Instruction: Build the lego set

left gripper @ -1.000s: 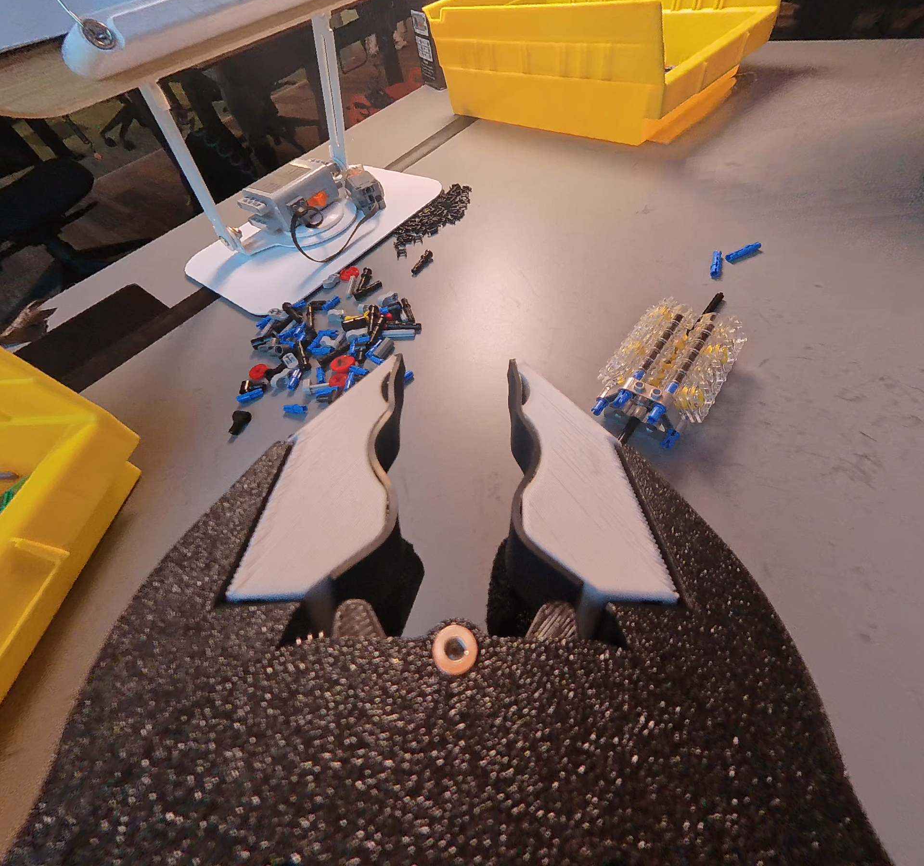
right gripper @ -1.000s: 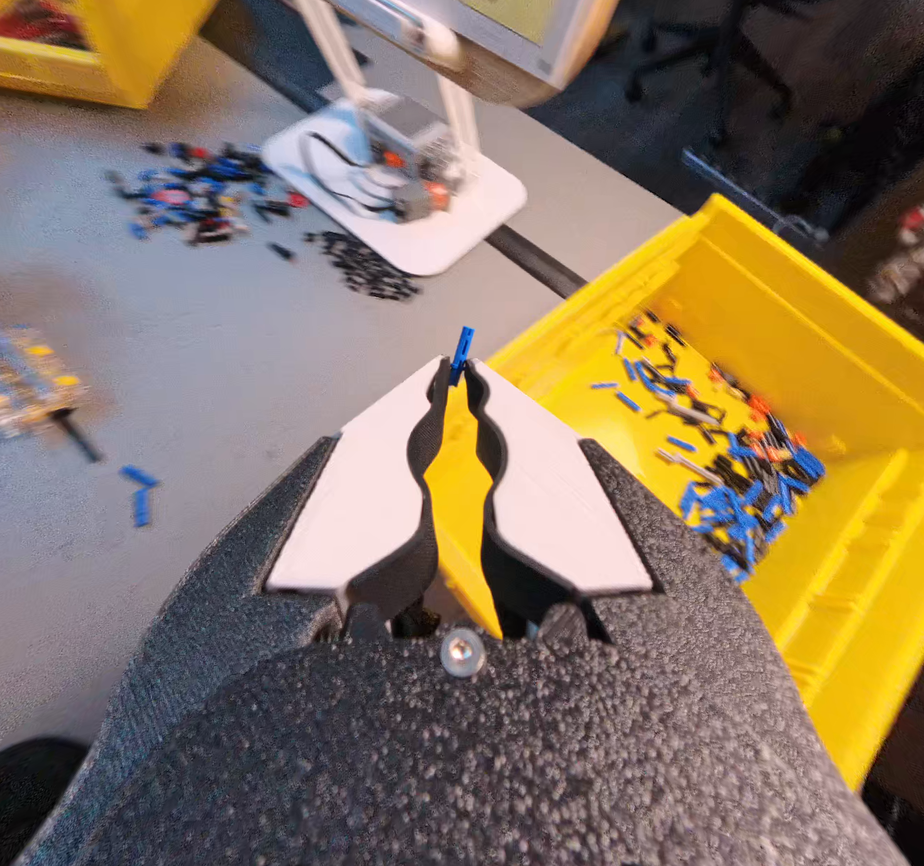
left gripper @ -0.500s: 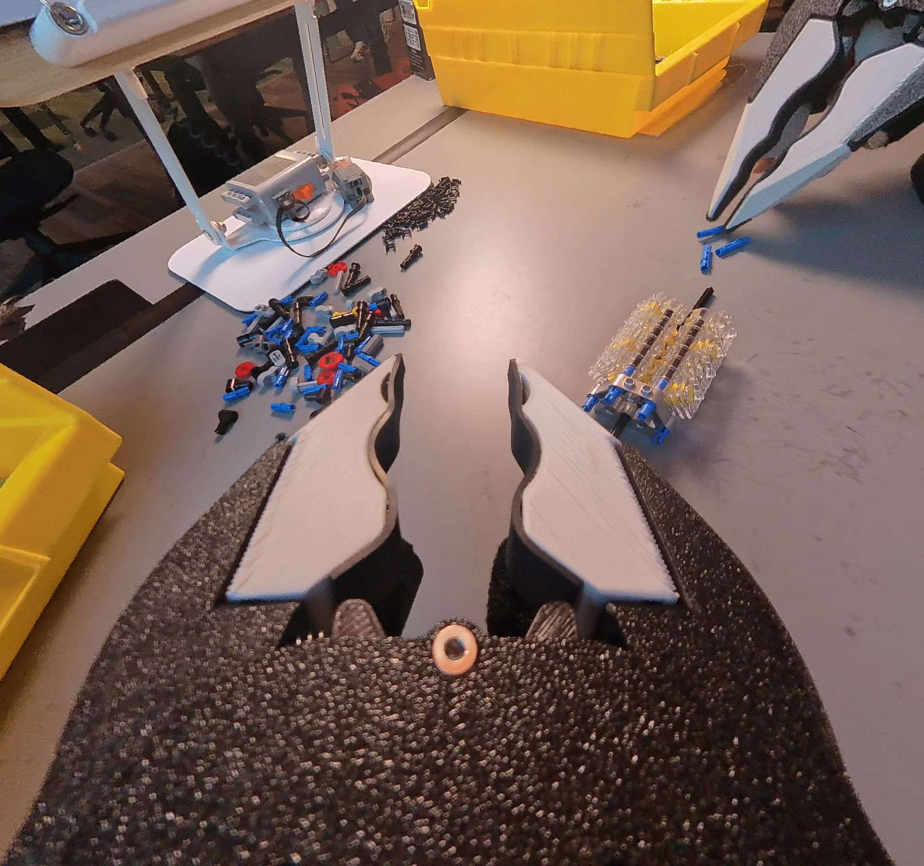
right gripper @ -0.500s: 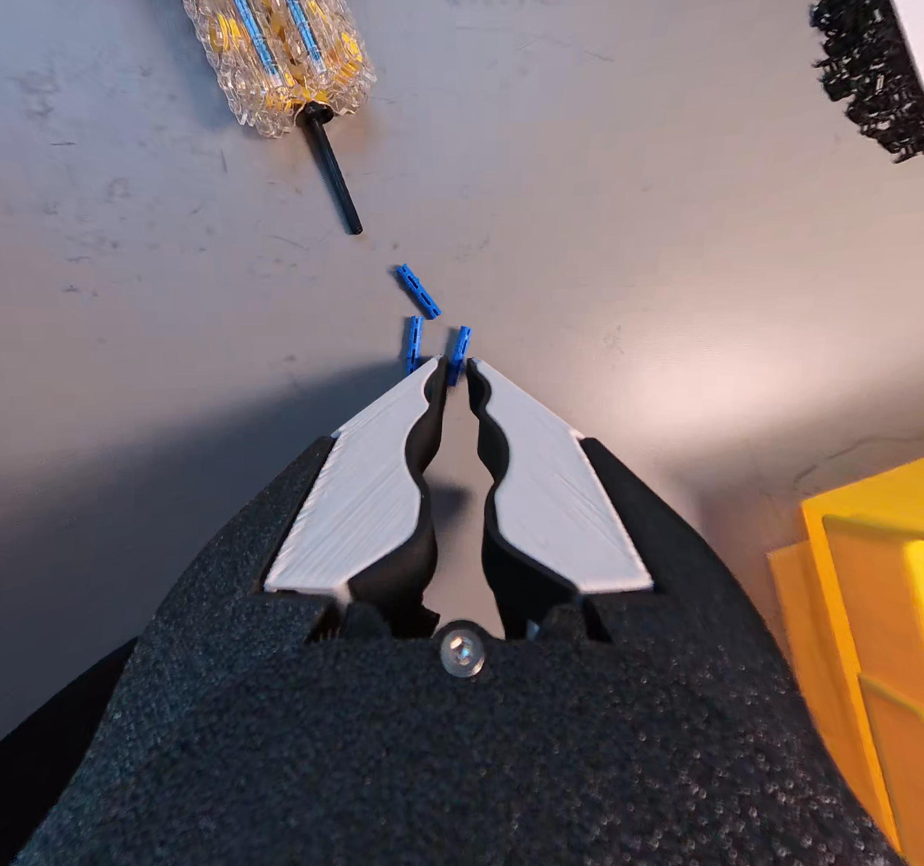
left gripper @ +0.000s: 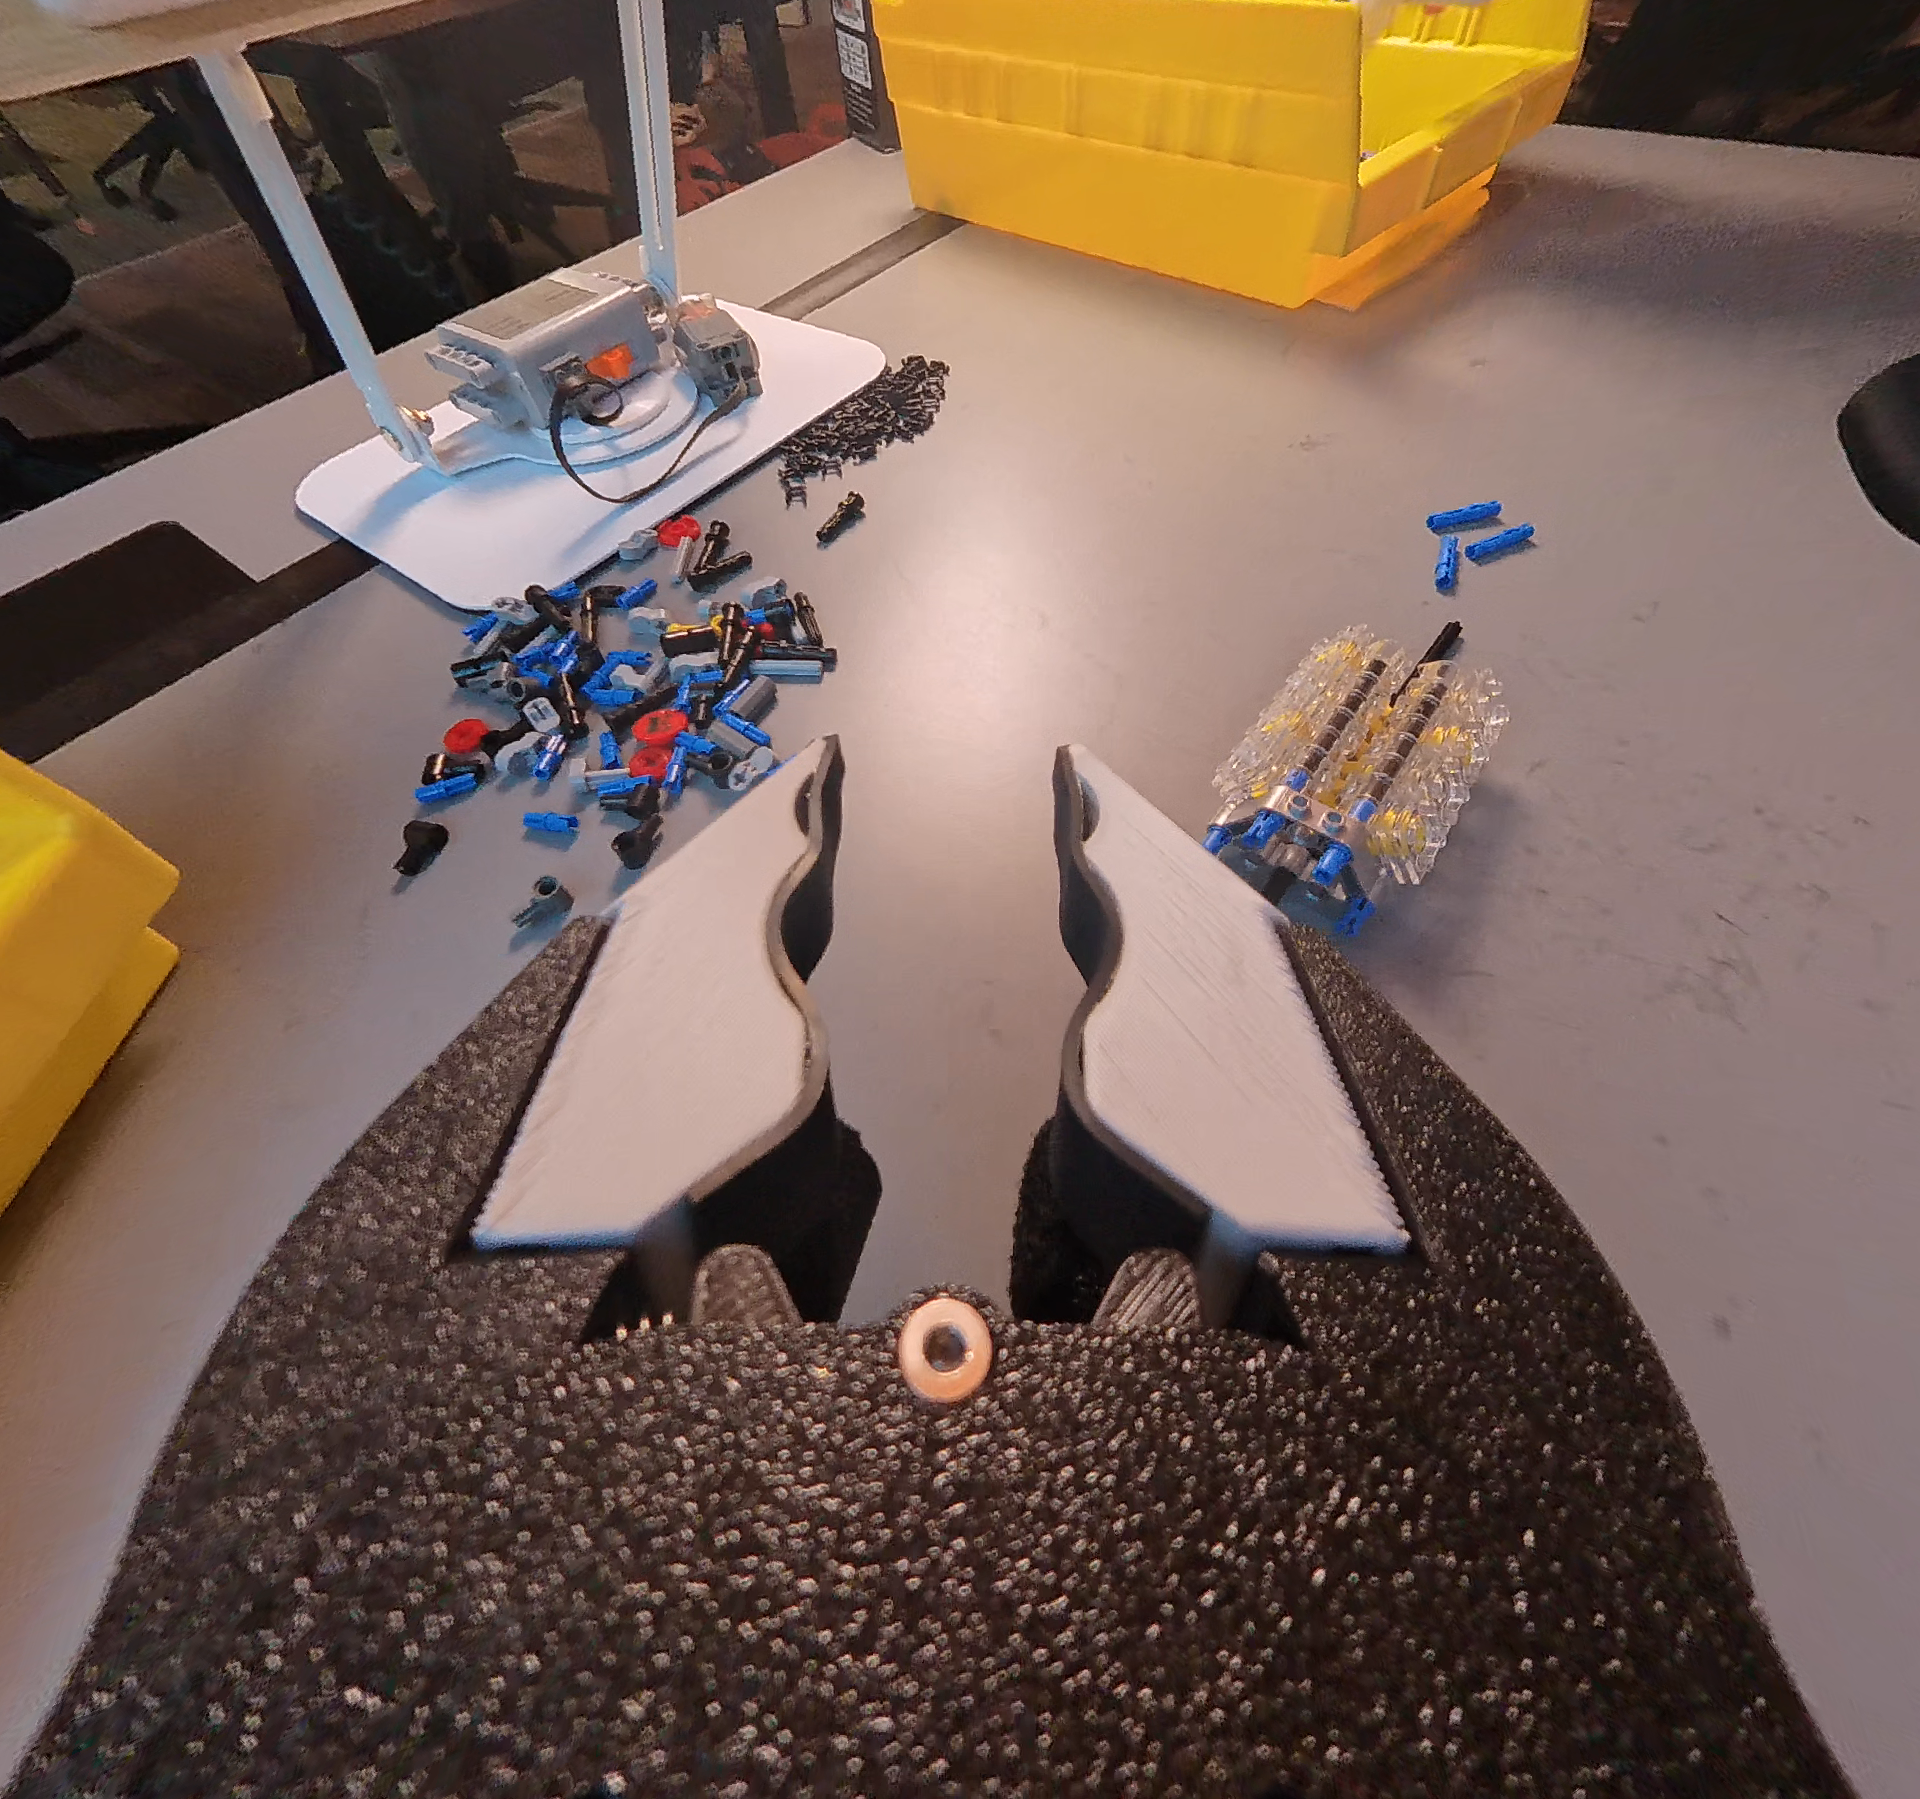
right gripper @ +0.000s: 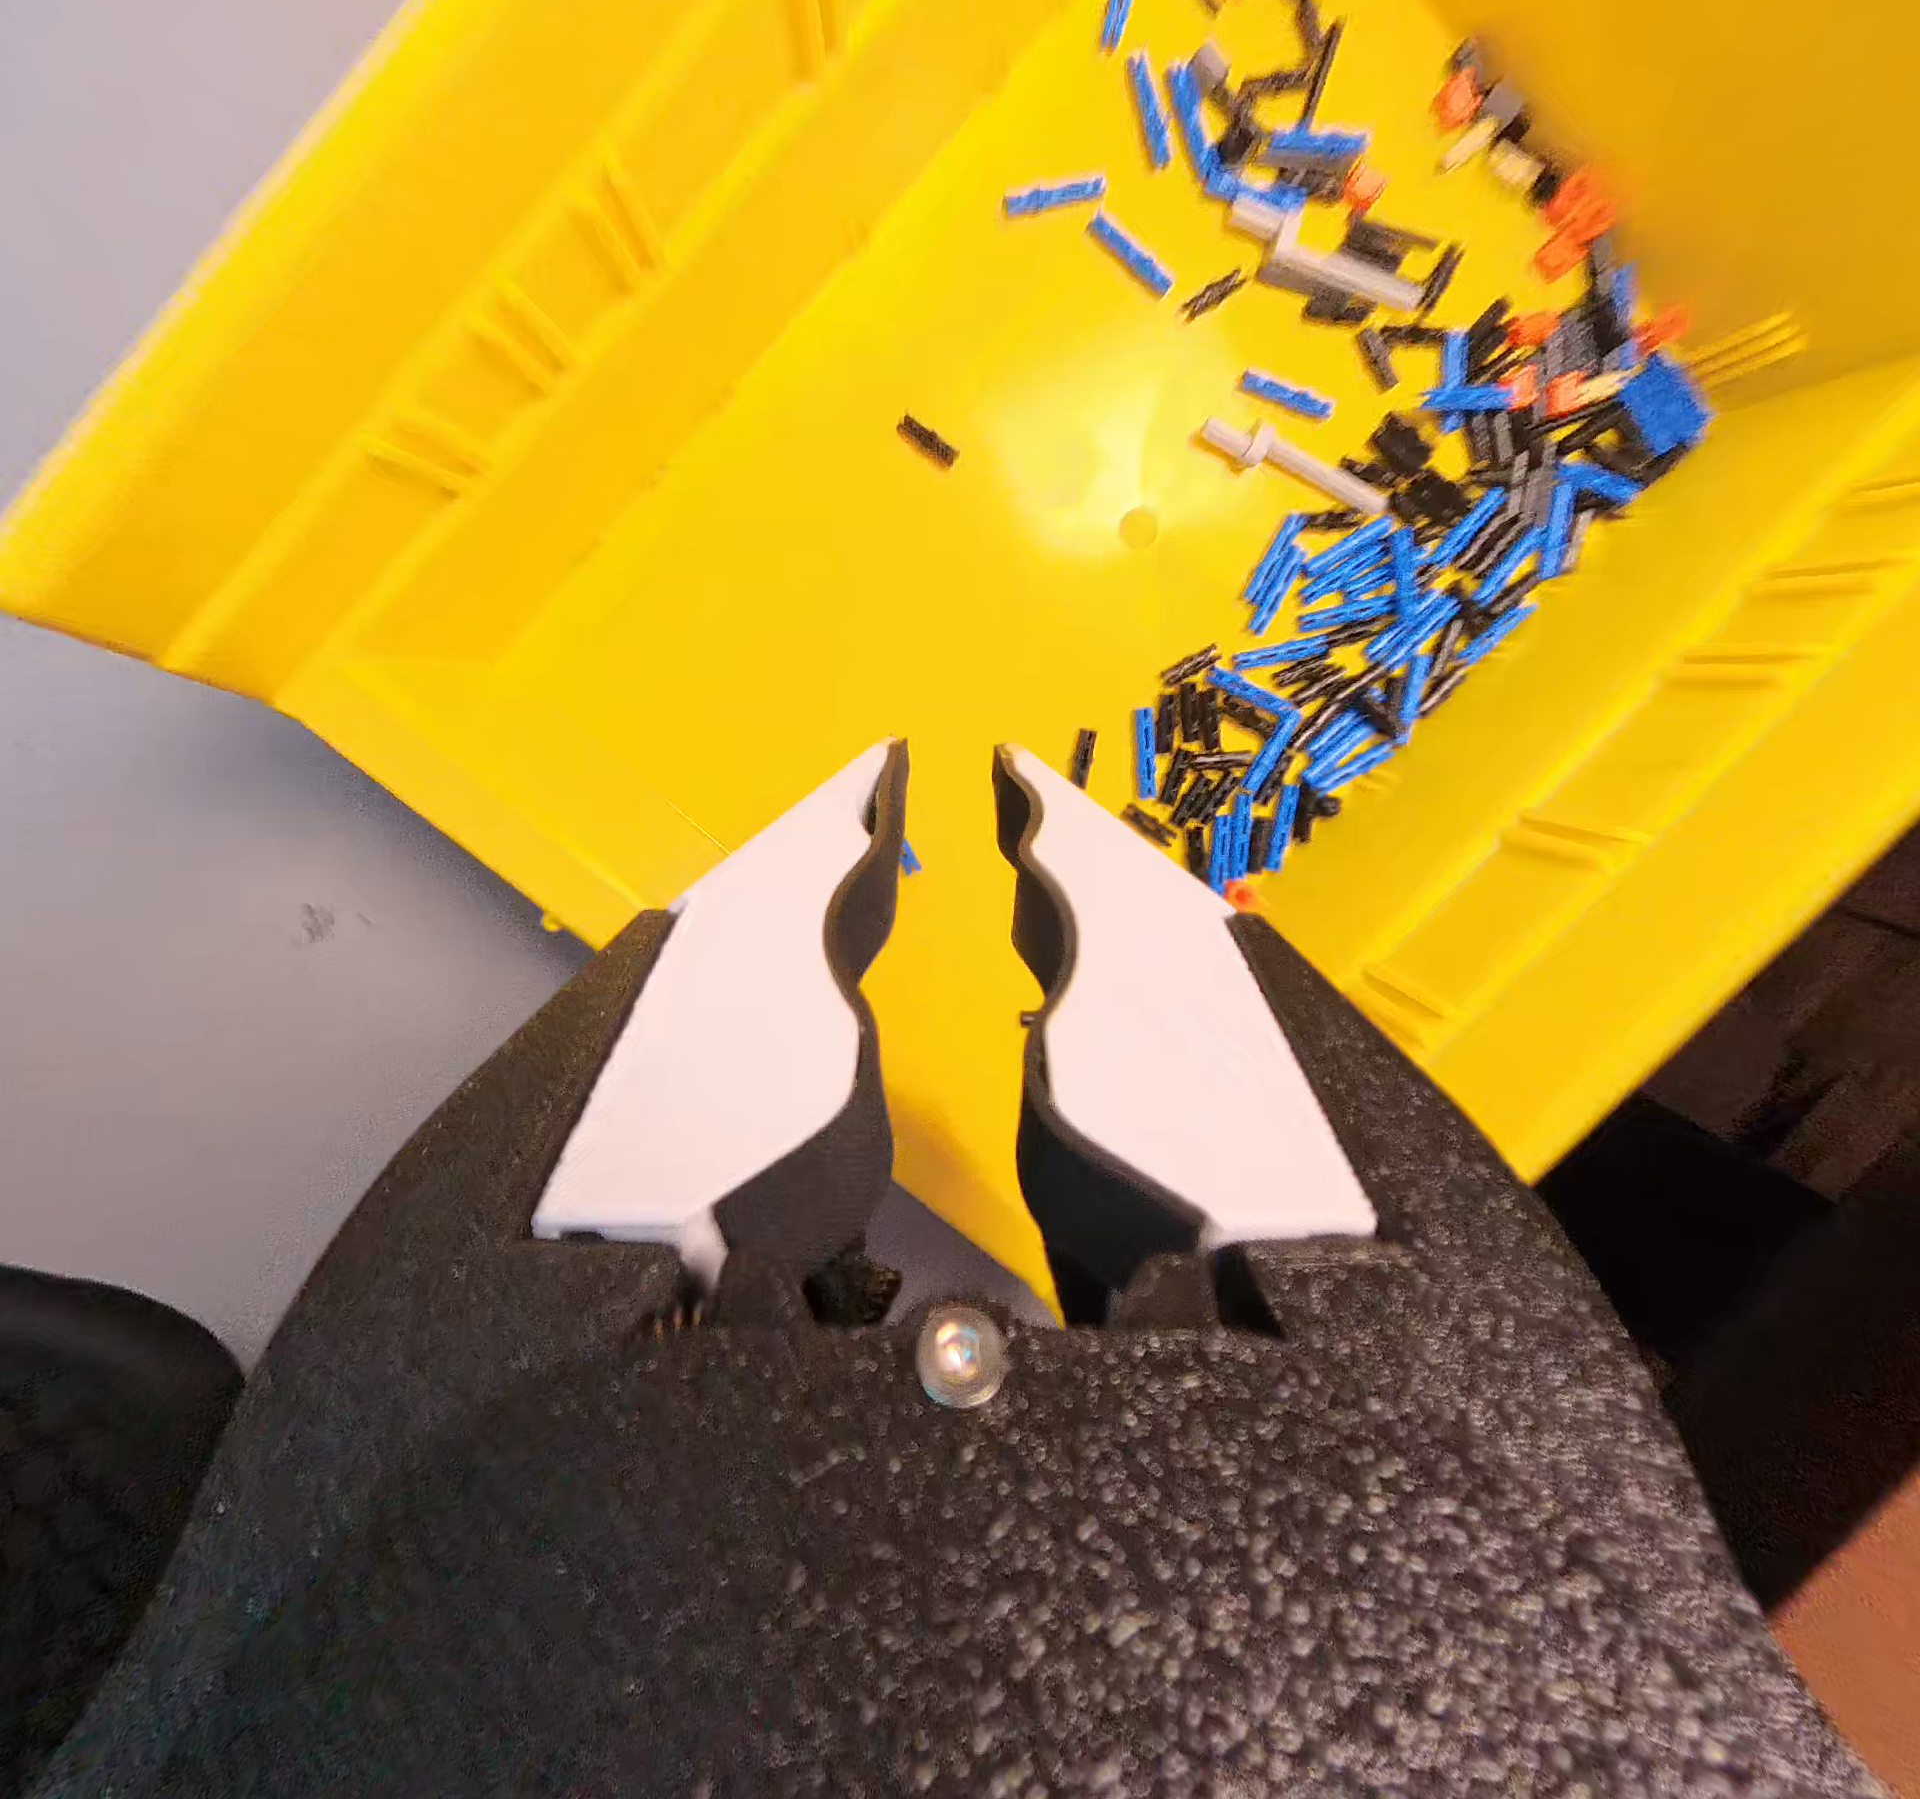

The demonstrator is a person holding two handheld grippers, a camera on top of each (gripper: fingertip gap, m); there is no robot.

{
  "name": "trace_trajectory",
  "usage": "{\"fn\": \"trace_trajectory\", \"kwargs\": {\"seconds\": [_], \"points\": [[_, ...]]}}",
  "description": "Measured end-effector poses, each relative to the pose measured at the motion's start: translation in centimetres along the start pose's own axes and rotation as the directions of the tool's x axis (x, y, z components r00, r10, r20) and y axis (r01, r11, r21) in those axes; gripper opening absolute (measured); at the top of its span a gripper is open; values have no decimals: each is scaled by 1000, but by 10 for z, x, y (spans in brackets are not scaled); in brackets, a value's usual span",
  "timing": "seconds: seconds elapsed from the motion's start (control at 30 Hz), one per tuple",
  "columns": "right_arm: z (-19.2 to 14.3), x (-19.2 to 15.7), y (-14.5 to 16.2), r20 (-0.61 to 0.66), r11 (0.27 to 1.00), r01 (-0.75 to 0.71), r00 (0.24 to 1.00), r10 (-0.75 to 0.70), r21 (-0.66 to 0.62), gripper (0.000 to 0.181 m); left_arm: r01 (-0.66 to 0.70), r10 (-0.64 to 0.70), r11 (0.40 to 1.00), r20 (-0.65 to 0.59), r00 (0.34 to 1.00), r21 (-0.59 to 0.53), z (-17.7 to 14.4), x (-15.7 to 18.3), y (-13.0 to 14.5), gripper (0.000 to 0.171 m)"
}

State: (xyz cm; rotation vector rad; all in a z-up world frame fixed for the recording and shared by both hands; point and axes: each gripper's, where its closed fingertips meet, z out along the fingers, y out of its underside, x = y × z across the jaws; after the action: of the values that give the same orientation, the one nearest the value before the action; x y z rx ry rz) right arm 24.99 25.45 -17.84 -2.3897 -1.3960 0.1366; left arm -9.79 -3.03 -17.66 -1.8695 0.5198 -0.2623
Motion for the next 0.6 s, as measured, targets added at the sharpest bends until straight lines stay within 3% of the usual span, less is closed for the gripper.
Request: {"fn": "trace_trajectory", "kwargs": {"seconds": [0.1,0.23,0.37,0.6], "points": [[26,-6,22,86,986,65,995,-52,-152,14,-6,6,1000,19,1000,3,-1,-5,1,39],[38,-10,37,101,952,153,986,-130,-266,12,2,-2,1000,24,1000,-4,1,-9,3,39],[41,-14,42,127,935,177,981,-144,-306,4,8,-8,1000,28,1000,1,2,-11,2,39],[41,-13,40,121,958,139,986,-112,-252,3,2,-1,1000,27,1000,-7,3,-10,3,39]]}}
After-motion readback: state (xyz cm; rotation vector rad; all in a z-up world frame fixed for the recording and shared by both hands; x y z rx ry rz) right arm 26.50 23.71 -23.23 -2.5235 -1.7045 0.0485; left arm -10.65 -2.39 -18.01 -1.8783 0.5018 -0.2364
